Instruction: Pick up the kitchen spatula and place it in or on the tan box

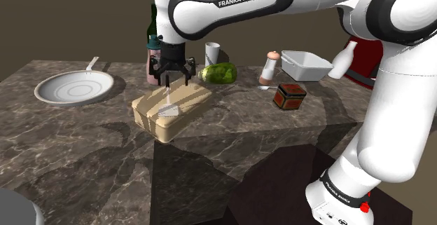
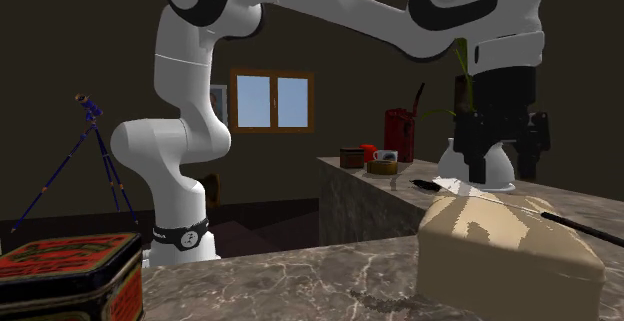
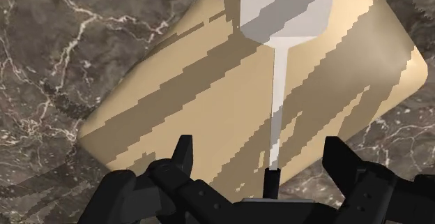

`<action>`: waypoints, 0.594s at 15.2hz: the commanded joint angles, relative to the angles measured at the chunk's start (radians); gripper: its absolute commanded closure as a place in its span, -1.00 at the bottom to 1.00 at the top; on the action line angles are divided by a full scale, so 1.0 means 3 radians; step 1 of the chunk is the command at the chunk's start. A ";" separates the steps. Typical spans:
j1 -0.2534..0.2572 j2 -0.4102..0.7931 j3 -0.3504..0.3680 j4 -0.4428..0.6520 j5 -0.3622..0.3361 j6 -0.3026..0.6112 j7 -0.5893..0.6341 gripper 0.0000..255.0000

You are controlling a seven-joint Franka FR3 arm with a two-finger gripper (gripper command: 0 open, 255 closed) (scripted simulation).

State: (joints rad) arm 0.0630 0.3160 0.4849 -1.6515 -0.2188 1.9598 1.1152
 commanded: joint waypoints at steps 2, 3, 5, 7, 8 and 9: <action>0.0012 -0.0052 0.0020 0.0217 0.0039 -0.0263 -0.0029 -1.00; 0.0012 -0.0052 0.0020 0.0217 0.0039 -0.0263 -0.0029 -1.00; 0.0011 -0.0053 0.0020 0.0216 0.0039 -0.0263 -0.0029 -1.00; 0.0012 -0.0052 0.0020 0.0217 0.0039 -0.0263 -0.0029 -1.00; 0.0012 -0.0052 0.0020 0.0217 0.0039 -0.0263 -0.0029 -1.00; 0.0012 -0.0052 0.0020 0.0217 0.0039 -0.0263 -0.0029 -1.00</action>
State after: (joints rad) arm 0.0665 0.3003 0.4908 -1.5866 -0.2072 1.8812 1.1065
